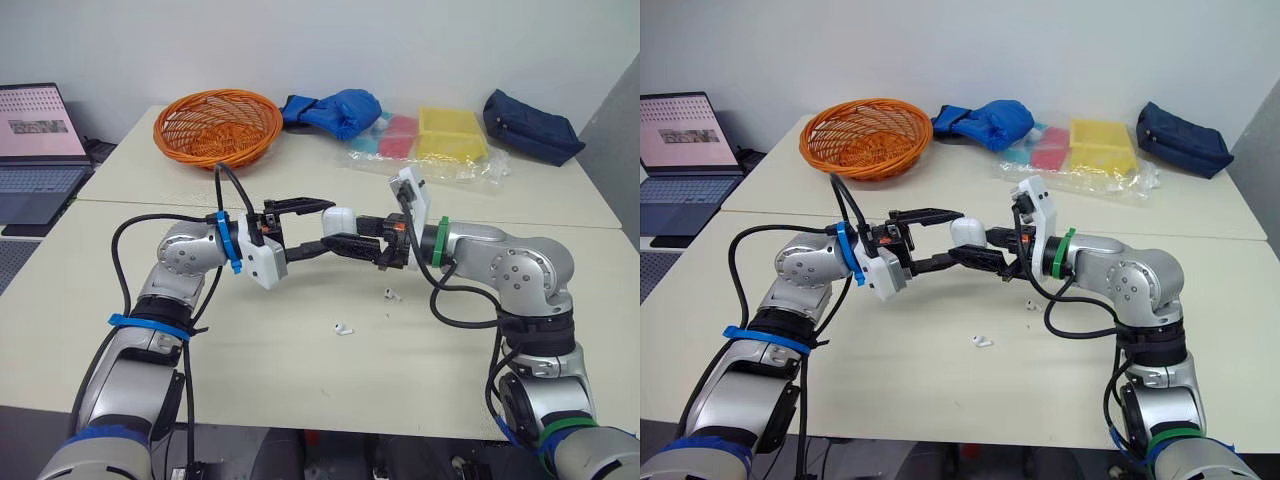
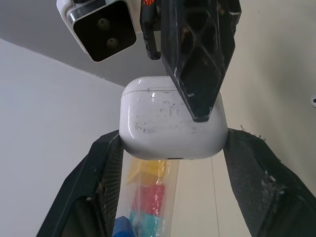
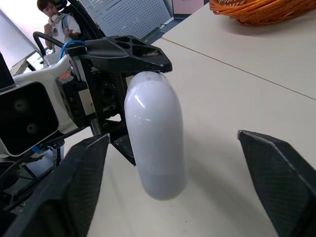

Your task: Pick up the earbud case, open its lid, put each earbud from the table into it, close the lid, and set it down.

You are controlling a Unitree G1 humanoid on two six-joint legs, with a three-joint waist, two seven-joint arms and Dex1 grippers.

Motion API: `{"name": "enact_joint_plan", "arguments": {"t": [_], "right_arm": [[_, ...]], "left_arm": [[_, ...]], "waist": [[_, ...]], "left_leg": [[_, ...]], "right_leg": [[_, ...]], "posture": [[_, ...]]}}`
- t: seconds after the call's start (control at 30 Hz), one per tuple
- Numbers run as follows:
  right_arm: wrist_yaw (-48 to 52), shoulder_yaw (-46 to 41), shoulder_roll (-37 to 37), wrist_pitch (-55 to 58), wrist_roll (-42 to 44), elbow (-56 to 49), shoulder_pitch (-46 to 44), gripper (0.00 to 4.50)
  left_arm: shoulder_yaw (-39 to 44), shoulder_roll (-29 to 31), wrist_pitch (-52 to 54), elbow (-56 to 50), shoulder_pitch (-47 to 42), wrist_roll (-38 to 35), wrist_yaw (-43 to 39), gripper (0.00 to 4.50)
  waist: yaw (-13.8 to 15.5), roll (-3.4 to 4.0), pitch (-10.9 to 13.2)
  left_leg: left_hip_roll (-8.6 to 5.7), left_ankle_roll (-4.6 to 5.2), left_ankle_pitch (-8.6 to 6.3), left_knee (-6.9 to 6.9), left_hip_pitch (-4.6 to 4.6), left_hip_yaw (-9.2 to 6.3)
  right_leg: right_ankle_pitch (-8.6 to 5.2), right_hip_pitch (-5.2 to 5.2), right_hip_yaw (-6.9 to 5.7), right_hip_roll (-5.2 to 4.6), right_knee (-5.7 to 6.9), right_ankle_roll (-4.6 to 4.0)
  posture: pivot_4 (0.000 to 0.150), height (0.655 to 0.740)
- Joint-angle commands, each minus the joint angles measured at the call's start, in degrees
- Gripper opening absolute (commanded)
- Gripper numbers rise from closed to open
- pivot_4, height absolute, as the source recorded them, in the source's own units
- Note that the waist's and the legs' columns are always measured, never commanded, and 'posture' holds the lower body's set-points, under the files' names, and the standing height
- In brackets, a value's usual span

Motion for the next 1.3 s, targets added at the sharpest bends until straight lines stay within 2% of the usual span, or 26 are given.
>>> {"name": "enact_joint_plan", "arguments": {"t": [0.03, 0.2, 0.23, 0.5, 0.57, 0.7, 0.8, 0.87, 0.93, 0.97, 1.03, 1.1, 1.17, 1.3], "right_arm": [[0.1, -0.5, -0.1, -0.7, 1.0, -1.7, -0.7, 2.88], [-0.6, -0.4, 0.5, -0.7, 1.0, -1.2, -0.9, 0.98], [-0.5, -0.4, 0.4, -0.7, 1.1, -1.2, -1.0, 0.80], [0.0, -0.8, 0.2, -1.2, 1.5, -0.9, -1.3, 0.82], [-0.1, -1.0, -0.1, -2.5, 0.7, -0.4, -1.8, 0.82], [0.0, -0.6, -0.7, -5.7, -1.4, 0.3, -1.5, 0.82], [0.2, 0.3, -1.3, -7.6, -2.8, 0.8, -1.2, 0.82], [1.5, 3.6, -3.4, -12.2, -7.3, 1.0, -0.9, 0.82], [4.1, 10.5, -7.5, -20.7, -15.8, 1.4, -0.3, 0.82], [4.9, 12.2, -8.5, -23.1, -17.9, 1.8, -0.1, 0.82], [6.8, 16.8, -10.4, -27.5, -22.3, 2.0, 0.0, 0.82], [8.3, 19.1, -10.9, -29.7, -24.7, 2.1, 0.1, 0.82], [9.0, 19.9, -10.7, -30.5, -25.8, 2.2, 0.0, 0.82], [10.1, 21.1, -10.2, -30.9, -27.7, 1.5, -0.4, 0.82]], "left_arm": [[-0.4, 0.6, -0.9, -0.6, -1.3, -0.2, 1.4, 2.69], [-0.6, 0.3, -0.9, -0.6, -1.3, 0.1, 2.1, 2.69], [-0.7, 0.3, -0.8, -0.7, -1.1, 0.2, 2.3, 2.69], [-0.6, 0.1, 1.6, -1.6, -0.9, -1.1, 2.4, 2.69], [-1.7, 0.7, 5.6, -3.3, -0.6, -5.4, -1.5, 3.42], [-2.7, 2.5, 11.5, -4.8, -0.9, -10.4, -9.0, 4.45], [-2.2, 3.3, 15.7, -6.1, -1.8, -13.2, -13.1, 4.45], [-1.7, 4.8, 27.0, -10.1, -2.3, -18.8, -18.4, 4.45], [-2.5, 7.3, 39.9, -14.4, -3.1, -21.0, -23.2, 4.45], [-2.5, 7.9, 43.1, -15.7, -3.2, -21.0, -24.2, 4.45], [-4.6, 9.2, 59.5, -18.6, -7.7, -20.3, -25.3, 4.45], [-6.1, 9.4, 69.5, -20.1, -11.4, -19.0, -26.4, 4.45], [-7.6, 9.3, 72.7, -19.9, -13.7, -16.5, -28.1, 4.45], [-8.9, 6.3, 69.8, -15.9, -16.9, -13.0, -31.2, 4.45]], "waist": [[0.0, 0.00, 0.0], [0.0, 0.00, 0.0], [0.0, 0.00, 0.0], [0.0, 0.00, 0.0], [0.0, 0.00, 0.0], [-0.1, 0.00, 0.0], [-0.2, 0.00, 0.0], [-0.2, 0.00, 0.0], [-0.4, 0.00, 0.0], [-0.4, 0.00, 0.0], [-0.3, 0.00, 0.0], [-0.2, 0.00, 0.0], [-0.4, 0.00, 0.0], [-0.3, 0.00, 0.0]], "left_leg": [[0.00, 0.00, 0.00, 0.00, 0.00, 0.00], [0.00, 0.00, 0.00, 0.00, 0.00, 0.00], [0.00, 0.00, 0.00, 0.00, 0.00, 0.00], [0.00, 0.00, 0.00, 0.01, 0.00, 0.00], [0.00, 0.00, 0.00, 0.01, -0.01, 0.00], [0.00, 0.00, 0.00, 0.01, -0.01, 0.00], [0.01, 0.00, 0.00, 0.01, -0.01, -0.01], [0.02, 0.00, 0.00, 0.01, -0.02, -0.02], [0.02, 0.00, 0.00, 0.04, -0.06, -0.03], [0.00, 0.00, 0.00, 0.05, -0.07, -0.03], [0.00, 0.00, 0.00, 0.06, -0.07, -0.03], [0.00, 0.00, 0.00, 0.08, -0.11, -0.10], [0.00, 0.00, 0.00, 0.15, -0.15, -0.12], [0.01, 0.00, 0.00, 0.15, -0.15, -0.11]], "right_leg": [[0.00, 0.00, 0.01, 0.00, 0.00, 0.00], [0.00, 0.00, 0.00, 0.01, 0.00, 0.00], [0.00, 0.00, 0.00, 0.01, 0.00, 0.00], [0.00, 0.00, 0.00, 0.01, 0.00, 0.00], [0.00, 0.00, 0.00, 0.01, 0.00, 0.00], [0.00, 0.00, 0.01, 0.01, 0.00, 0.00], [0.00, -0.02, 0.01, 0.04, 0.01, -0.01], [0.00, -0.02, 0.00, 0.05, 0.01, 0.00], [-0.01, -0.05, 0.00, 0.06, 0.01, 0.01], [-0.05, -0.05, 0.00, 0.06, 0.00, 0.09], [-0.16, -0.06, 0.00, 0.06, 0.00, 0.26], [-0.17, -0.06, -0.06, 0.08, 0.00, 0.27], [-0.17, -0.07, -0.04, 0.12, 0.00, 0.27], [-0.17, -0.08, -0.03, 0.12, 0.01, 0.26]], "posture": [[0.150, 0.7400], [0.150, 0.7400], [0.150, 0.7400], [0.150, 0.7400], [0.150, 0.7400], [0.150, 0.7400], [0.150, 0.7400], [0.150, 0.7400], [0.150, 0.7400], [0.150, 0.7400], [0.150, 0.7400], [0.150, 0.7400], [0.150, 0.7400], [0.150, 0.7400]]}}
